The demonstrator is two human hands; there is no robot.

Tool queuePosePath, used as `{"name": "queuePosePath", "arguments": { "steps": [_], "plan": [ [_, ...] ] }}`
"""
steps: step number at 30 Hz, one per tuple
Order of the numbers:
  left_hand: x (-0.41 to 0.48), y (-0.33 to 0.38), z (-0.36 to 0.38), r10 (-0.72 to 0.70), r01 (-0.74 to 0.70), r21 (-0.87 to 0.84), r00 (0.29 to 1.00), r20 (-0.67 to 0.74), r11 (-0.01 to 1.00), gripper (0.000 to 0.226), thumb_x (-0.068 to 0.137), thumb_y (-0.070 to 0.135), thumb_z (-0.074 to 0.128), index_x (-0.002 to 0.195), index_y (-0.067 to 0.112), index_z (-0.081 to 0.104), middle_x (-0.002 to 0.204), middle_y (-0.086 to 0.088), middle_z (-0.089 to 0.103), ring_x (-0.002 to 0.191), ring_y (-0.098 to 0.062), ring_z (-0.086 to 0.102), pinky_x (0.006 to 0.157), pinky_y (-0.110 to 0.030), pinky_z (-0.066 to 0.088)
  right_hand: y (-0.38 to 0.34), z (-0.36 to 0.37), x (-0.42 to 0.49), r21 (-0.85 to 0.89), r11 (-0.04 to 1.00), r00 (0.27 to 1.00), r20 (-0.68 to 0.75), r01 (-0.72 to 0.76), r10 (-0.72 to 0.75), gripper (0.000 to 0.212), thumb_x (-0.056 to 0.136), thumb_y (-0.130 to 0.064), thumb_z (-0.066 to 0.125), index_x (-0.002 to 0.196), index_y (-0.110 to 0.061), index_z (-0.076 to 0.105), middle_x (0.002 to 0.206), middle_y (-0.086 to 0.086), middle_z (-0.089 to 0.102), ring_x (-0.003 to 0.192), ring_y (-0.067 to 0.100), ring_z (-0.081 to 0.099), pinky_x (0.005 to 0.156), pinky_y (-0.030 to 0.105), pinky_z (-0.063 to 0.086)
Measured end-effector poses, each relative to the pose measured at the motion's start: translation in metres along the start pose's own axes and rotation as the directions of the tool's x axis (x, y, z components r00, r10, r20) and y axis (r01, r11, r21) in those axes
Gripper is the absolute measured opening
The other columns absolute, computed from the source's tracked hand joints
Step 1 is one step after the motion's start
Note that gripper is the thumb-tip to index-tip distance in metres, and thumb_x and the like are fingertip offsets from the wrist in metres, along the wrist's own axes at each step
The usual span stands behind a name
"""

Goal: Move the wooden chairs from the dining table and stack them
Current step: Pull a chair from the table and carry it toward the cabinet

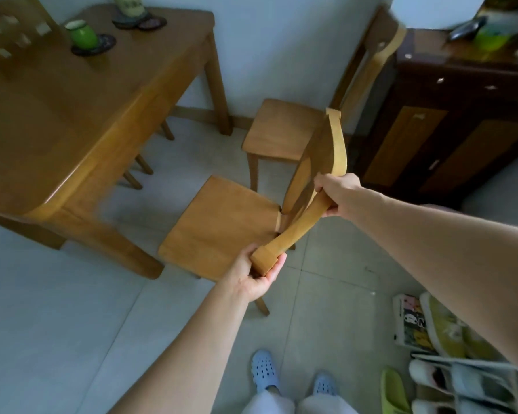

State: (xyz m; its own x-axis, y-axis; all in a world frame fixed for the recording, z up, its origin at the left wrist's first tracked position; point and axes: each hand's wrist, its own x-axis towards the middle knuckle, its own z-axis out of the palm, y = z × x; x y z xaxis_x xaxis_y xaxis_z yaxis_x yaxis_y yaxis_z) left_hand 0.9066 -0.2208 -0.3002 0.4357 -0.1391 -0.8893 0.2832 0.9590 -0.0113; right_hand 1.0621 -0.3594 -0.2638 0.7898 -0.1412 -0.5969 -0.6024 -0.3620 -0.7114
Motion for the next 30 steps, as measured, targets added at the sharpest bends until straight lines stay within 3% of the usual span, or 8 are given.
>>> {"name": "queuePosePath", "arguments": {
  "steps": [8,15,18,20,22,26,28,30],
  "plan": [
    [-0.016,-0.075,-0.024,0.001,-0.001,0.033,1.0,-0.003,0.999,0.048,0.088,0.012,0.066,0.129,-0.009,0.052,0.131,-0.026,0.056,0.116,-0.04,0.057,0.092,-0.047,0.051,0.058,-0.052,-0.027,0.012,0.999,0.999,-0.031,-0.043,0.043,0.02,0.085,-0.013,0.064,0.076,-0.014,0.046,0.078,0.009,0.056,0.059,0.021,0.061,0.04,0.029,0.046],
    [-0.021,-0.144,-0.039,-0.01,0.011,0.069,1.0,-0.012,0.998,0.046,0.088,0.011,0.067,0.127,-0.01,0.053,0.129,-0.028,0.056,0.114,-0.041,0.059,0.083,-0.048,0.053,0.103,-0.104,-0.047,0.011,0.998,0.997,-0.045,-0.057,0.057,0.018,0.085,-0.013,0.063,0.077,-0.014,0.047,0.079,0.009,0.056,0.061,0.021,0.061,0.042,0.029,0.046],
    [-0.018,-0.157,-0.044,-0.031,0.034,0.3,0.999,-0.014,0.953,0.042,0.093,0.025,0.063,0.12,-0.006,0.054,0.137,-0.023,0.051,0.12,-0.043,0.053,0.093,-0.049,0.052,0.115,-0.119,-0.052,0.024,0.999,0.998,-0.037,-0.047,0.048,0.013,0.085,-0.013,0.063,0.091,-0.011,0.052,0.08,0.008,0.057,0.062,0.02,0.061,0.041,0.027,0.045],
    [-0.017,-0.157,-0.045,0.064,0.003,0.696,0.995,-0.07,0.718,0.046,0.095,0.038,0.058,0.126,0.005,0.052,0.143,-0.016,0.046,0.128,-0.041,0.046,0.104,-0.053,0.042,0.123,-0.126,-0.055,0.04,0.999,0.999,-0.02,-0.03,0.031,0.015,0.084,-0.013,0.065,0.09,-0.012,0.051,0.082,0.008,0.057,0.064,0.02,0.062,0.044,0.028,0.048],
    [-0.017,-0.152,-0.039,0.284,-0.09,0.957,0.959,0.007,0.278,0.065,0.09,0.049,0.058,0.143,0.016,0.043,0.144,-0.009,0.048,0.13,-0.031,0.045,0.105,-0.042,0.037,0.129,-0.127,-0.058,0.059,0.998,1.0,0.002,-0.013,0.013,0.018,0.083,-0.014,0.067,0.09,-0.013,0.051,0.089,0.009,0.058,0.074,0.023,0.064,0.055,0.032,0.055],
    [-0.031,-0.16,-0.006,0.069,-0.304,0.886,0.935,0.348,-0.349,0.082,0.073,0.066,0.068,0.144,0.034,0.043,0.137,0.012,0.051,0.127,-0.018,0.047,0.096,-0.033,0.032,0.142,-0.124,-0.066,0.074,0.997,0.998,0.056,-0.033,0.029,0.037,0.08,-0.017,0.07,0.112,-0.012,0.052,0.099,0.008,0.06,0.092,0.023,0.06,0.083,0.049,0.057],
    [-0.027,-0.17,0.001,0.088,-0.275,0.712,0.9,0.427,-0.646,0.074,0.077,0.039,0.076,0.142,0.032,0.042,0.127,0.004,0.059,0.111,-0.022,0.057,0.088,-0.033,0.045,0.147,-0.122,-0.071,0.072,0.995,0.993,0.101,-0.068,0.06,0.037,0.079,-0.02,0.073,0.11,-0.013,0.053,0.096,0.007,0.061,0.086,0.02,0.06,0.08,0.049,0.057],
    [-0.024,-0.177,0.003,0.196,-0.189,0.608,0.838,0.509,-0.771,0.07,0.082,0.011,0.066,0.143,0.031,0.041,0.113,-0.004,0.064,0.098,-0.028,0.063,0.08,-0.034,0.054,0.148,-0.12,-0.075,0.088,0.992,0.988,0.13,-0.09,0.078,0.035,0.081,-0.02,0.073,0.108,-0.012,0.053,0.098,0.009,0.063,0.085,0.022,0.064,0.072,0.044,0.058]
  ]
}}
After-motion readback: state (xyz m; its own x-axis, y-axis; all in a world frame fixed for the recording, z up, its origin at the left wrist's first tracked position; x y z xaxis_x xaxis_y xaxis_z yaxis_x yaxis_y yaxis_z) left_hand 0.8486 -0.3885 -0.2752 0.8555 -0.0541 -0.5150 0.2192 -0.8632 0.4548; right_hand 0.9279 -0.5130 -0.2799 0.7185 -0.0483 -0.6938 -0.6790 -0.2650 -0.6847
